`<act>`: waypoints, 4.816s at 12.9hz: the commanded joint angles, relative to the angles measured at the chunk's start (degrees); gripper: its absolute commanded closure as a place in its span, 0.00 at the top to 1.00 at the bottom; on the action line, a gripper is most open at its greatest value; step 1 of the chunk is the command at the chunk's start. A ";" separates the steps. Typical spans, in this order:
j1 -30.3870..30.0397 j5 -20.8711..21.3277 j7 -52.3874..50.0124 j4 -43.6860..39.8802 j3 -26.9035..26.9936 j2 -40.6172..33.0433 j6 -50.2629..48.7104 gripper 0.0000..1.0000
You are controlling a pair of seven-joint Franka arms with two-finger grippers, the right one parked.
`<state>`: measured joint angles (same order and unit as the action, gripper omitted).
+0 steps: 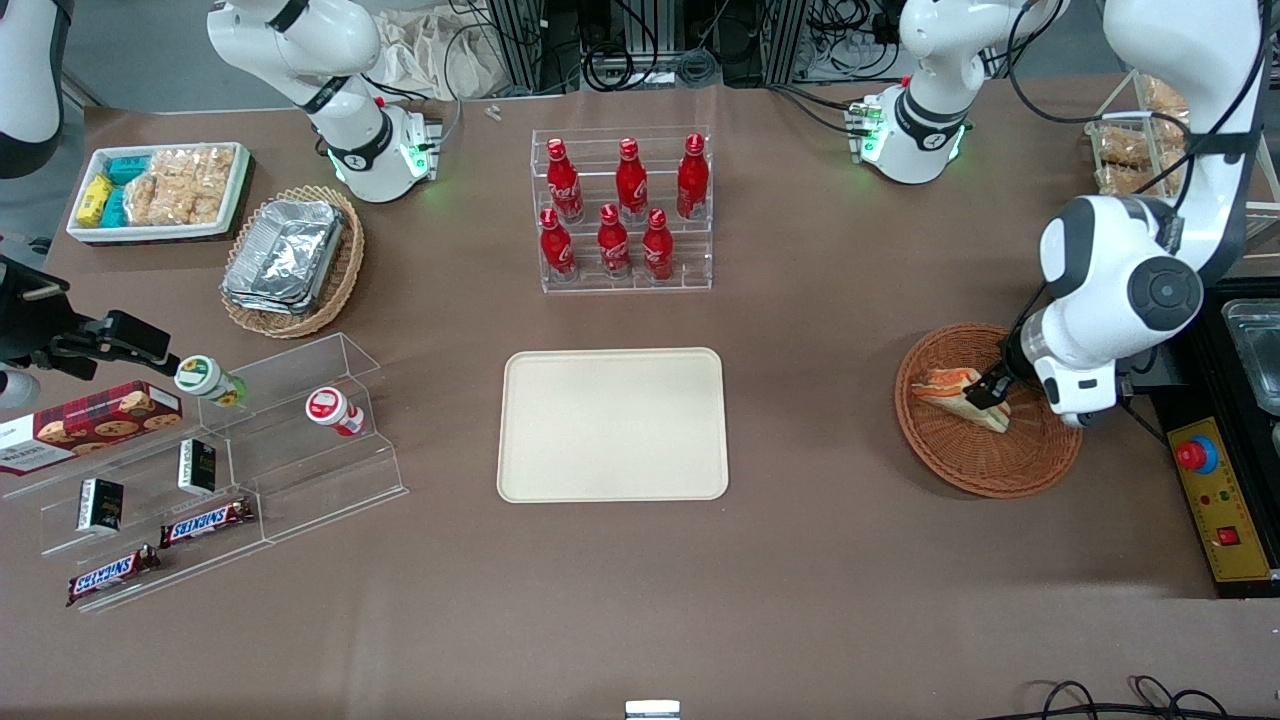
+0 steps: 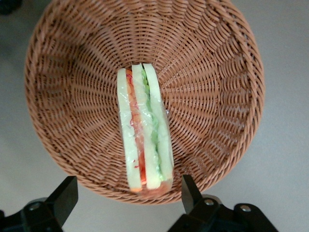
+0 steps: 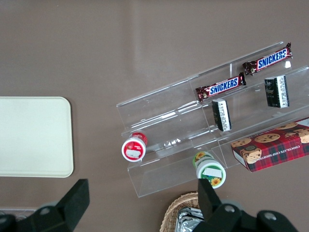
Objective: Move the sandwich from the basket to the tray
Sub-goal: 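Lower the left gripper and close it on the sandwich, then lift the sandwich up out of the basket with the left gripper, then carry the sandwich over the cream tray with the left gripper, then lower the sandwich onto the tray and open the left gripper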
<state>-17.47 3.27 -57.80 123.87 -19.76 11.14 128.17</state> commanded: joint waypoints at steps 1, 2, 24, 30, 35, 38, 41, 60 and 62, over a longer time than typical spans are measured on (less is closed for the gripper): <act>-0.11 3.40 -6.26 1.20 -0.10 2.21 4.45 0.96; -0.11 4.20 -7.32 1.29 -0.02 2.82 5.41 0.96; 1.56 -0.17 -4.30 -36.05 -6.78 0.72 -40.97 0.00; 3.39 -0.02 11.48 -36.68 -16.36 3.70 -40.29 0.00; 17.00 5.17 11.65 -36.68 -16.36 10.54 -31.87 0.00; 24.91 12.18 9.73 -38.07 -16.19 19.15 -27.46 0.00; 26.68 14.47 10.68 -41.16 -16.19 26.02 -24.30 0.00; 22.93 18.81 14.00 -40.63 -16.54 21.14 -29.43 1.00; 21.51 19.04 18.93 -40.98 -16.10 17.00 -35.25 0.99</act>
<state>5.56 22.35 -42.50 81.32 -36.07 32.91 96.81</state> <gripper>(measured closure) 0.000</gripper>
